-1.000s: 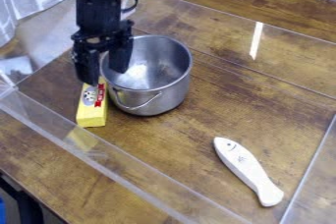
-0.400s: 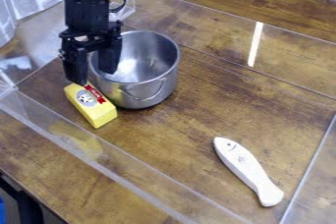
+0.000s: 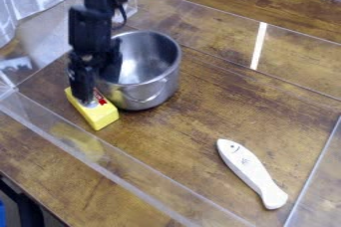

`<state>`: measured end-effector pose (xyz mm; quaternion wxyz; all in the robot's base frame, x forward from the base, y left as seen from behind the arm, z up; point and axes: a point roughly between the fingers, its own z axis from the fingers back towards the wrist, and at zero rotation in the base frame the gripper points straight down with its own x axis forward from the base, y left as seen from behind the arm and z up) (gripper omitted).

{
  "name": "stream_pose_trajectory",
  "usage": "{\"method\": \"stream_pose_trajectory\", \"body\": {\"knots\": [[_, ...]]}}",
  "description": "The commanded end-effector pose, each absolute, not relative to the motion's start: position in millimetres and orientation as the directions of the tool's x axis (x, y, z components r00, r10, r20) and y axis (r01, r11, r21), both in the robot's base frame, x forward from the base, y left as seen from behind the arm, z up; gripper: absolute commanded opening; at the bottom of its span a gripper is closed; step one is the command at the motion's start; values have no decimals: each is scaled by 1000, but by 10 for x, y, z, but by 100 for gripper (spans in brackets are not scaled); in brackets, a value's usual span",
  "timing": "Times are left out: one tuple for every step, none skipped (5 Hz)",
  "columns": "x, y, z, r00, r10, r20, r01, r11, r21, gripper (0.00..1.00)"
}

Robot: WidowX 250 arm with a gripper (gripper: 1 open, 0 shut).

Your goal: Move the yellow butter to the left side of the table

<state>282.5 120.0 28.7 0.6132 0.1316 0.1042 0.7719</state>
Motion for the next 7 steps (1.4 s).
{"method": "stream_pose_trajectory", "body": {"knots": [[2856,1266,292,-220,970,103,-925,-241,294,100],[2883,1215,215,-200,972,120,-928,-227,296,0],[2871,1257,141,-213,968,134,-921,-245,302,0],[2842,1304,62,-225,963,146,-916,-260,306,0],[2767,1288,-8,-247,956,161,-907,-286,308,0],[2692,1272,-64,-267,947,177,-899,-311,308,0],[2616,1239,-97,-275,942,193,-894,-324,308,0]]}}
